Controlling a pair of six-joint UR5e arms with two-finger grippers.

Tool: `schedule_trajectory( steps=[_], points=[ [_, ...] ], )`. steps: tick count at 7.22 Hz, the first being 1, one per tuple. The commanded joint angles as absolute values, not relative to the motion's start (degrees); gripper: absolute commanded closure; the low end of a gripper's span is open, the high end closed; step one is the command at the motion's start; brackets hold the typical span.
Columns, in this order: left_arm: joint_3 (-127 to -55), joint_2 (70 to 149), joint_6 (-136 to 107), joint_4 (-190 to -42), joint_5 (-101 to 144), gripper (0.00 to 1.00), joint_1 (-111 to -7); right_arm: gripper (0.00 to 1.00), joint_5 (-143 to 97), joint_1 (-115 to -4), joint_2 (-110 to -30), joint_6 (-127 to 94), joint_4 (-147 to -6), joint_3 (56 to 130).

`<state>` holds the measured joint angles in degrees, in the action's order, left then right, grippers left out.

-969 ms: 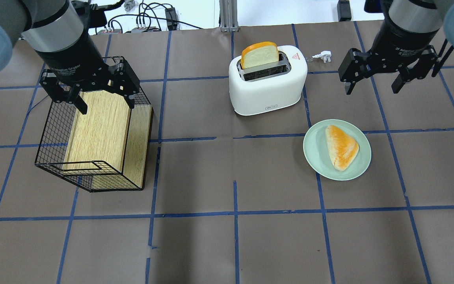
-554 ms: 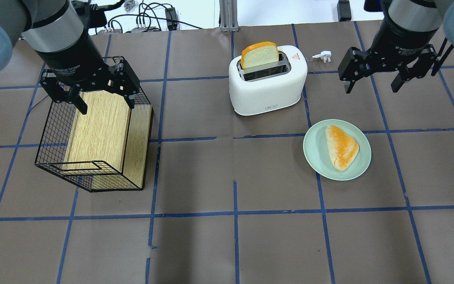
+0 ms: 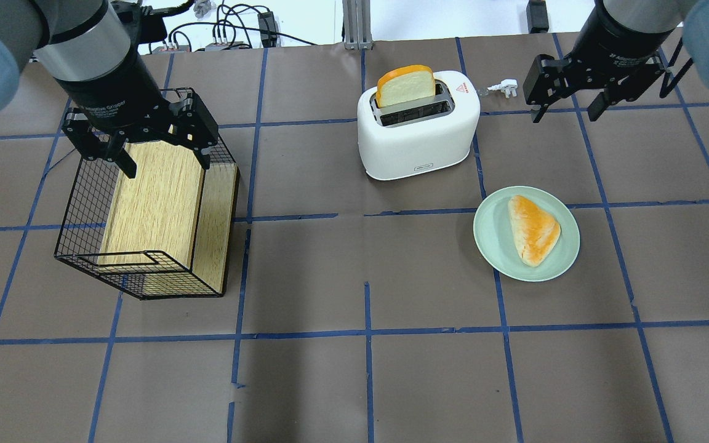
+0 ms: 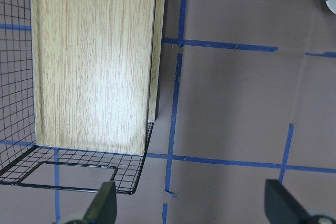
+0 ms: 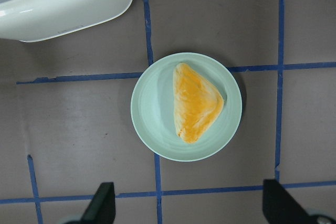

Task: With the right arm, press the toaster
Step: 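Move the right gripper toward the lever on the cream toaster's side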

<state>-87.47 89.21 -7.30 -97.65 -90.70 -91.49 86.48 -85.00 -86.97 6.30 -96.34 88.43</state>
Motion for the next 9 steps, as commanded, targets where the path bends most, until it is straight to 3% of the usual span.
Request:
schedule_trajectory(
  steps=[1, 4, 9],
  points=[
    [-87.54, 89.21, -7.29, -97.65, -90.7, 0.0, -91.49, 0.96, 83.33, -83.95, -83.43, 10.97, -99.31, 84.49],
    [-87.54, 89.21, -7.29, -97.65, -90.7, 0.0, -91.49, 0.96, 74.73, -79.29, -73.59, 15.1, -98.97, 76.84],
    [-87.45, 89.21, -7.29, -97.65, -90.7, 0.0, -91.49, 0.96, 65.77, -79.02, -62.6, 15.03, -103.7, 74.54]
  ],
)
